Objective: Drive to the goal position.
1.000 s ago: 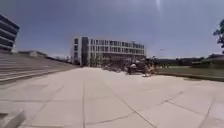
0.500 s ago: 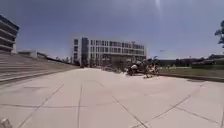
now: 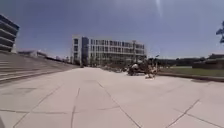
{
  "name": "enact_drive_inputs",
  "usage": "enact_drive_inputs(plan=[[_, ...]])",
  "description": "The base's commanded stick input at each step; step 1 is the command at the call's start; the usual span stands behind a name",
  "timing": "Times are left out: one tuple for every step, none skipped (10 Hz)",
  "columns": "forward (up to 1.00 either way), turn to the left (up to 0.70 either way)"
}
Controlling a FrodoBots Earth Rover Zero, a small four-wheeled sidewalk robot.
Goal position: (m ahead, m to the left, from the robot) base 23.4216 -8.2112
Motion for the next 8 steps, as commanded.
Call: enact_drive_inputs(plan=[[0.48,0.0],[0.48,0.0],[0.48,0.0],[0.48,0.0],[0.48,0.0],[0.48,0.0],[0.48,0.0],[0.48,0.0]])
